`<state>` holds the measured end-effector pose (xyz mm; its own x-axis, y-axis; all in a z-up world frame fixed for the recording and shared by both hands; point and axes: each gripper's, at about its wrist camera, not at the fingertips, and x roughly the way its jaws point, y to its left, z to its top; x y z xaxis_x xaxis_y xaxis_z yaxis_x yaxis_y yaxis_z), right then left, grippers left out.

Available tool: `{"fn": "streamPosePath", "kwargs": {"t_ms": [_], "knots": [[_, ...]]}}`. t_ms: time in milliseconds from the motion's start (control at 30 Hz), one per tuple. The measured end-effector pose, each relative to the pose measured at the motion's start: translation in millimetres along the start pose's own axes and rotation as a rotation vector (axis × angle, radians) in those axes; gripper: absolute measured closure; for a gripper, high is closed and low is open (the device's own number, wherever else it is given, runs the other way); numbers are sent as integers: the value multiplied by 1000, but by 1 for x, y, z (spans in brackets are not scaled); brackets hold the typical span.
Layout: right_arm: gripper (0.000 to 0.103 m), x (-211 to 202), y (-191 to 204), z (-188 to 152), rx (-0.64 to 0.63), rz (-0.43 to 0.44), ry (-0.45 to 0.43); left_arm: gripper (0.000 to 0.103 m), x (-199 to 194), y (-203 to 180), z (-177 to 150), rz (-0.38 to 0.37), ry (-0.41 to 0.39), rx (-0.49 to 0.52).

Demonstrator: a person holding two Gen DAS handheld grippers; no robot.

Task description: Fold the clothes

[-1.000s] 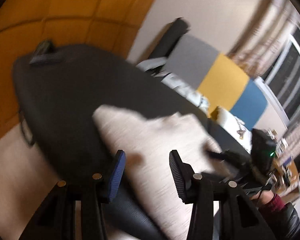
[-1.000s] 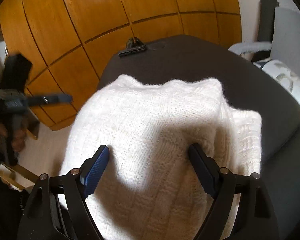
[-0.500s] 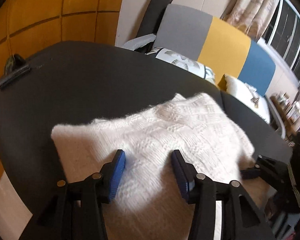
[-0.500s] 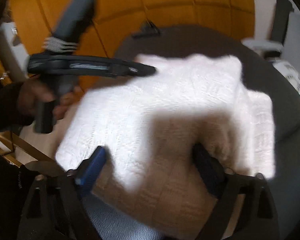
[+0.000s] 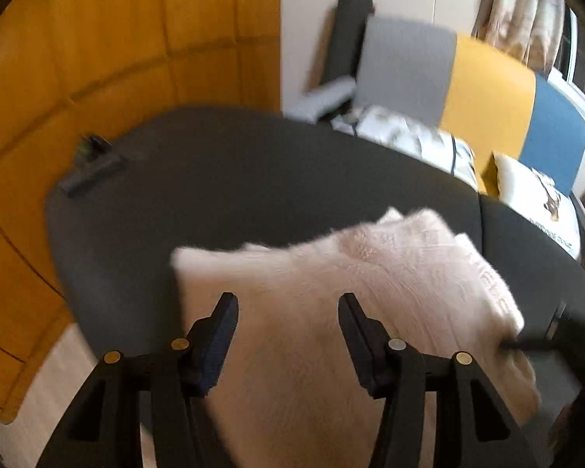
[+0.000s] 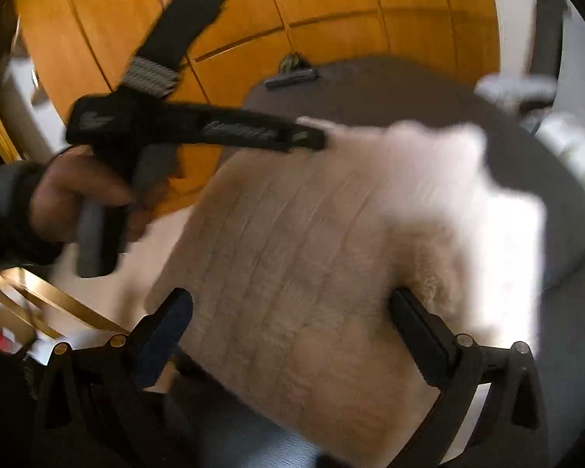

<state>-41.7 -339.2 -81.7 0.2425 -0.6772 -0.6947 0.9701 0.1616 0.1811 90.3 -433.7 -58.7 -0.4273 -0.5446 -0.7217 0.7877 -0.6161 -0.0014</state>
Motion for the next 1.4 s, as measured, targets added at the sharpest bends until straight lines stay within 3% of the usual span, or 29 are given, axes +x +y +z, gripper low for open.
{"fn": "streamPosePath", "kwargs": {"t_ms": [67,133,167,300,400,533,700,800,900,1000,1100,1167,1267,1333,1400], "knots": [[1,-11,6,4,-52,-112,-48,48,-24,7,-22,4,-43,-47],[1,6,6,-2,-46,-203,7,48,-37,10,-47,-29,-50,-93],[1,20,1,-9,-3,-219,50,48,-41,9,-60,-41,-37,-97],[0,24,-13,-27,183,-257,25,48,-61,8,-89,-90,14,-97],[0,-18,-3,-23,299,-365,-64,48,-81,9,-92,-72,-35,-92],[0,-51,16,-18,400,-429,-149,48,-99,11,-87,-42,-79,-113],[0,-60,32,-14,431,-545,-160,47,-130,8,-80,0,-161,-102],[0,-83,35,-13,456,-585,-262,47,-137,5,-78,-1,-181,-84],[0,-103,46,-20,464,-594,-345,47,-127,6,-92,-14,-159,-91],[0,-92,44,-42,459,-539,-217,47,-120,17,-93,-72,-158,-148],[0,-75,42,-59,427,-463,-152,47,-125,31,-86,-138,-197,-196],[0,-75,42,-54,380,-346,-189,47,-136,41,-78,-167,-247,-209],[0,-81,35,-29,273,-279,-238,47,-139,49,-60,-140,-306,-196],[0,-80,24,-10,203,-252,-244,47,-122,47,-54,-134,-281,-191],[0,-61,-1,-7,228,-218,-191,47,-87,38,-58,-138,-187,-192]]}}
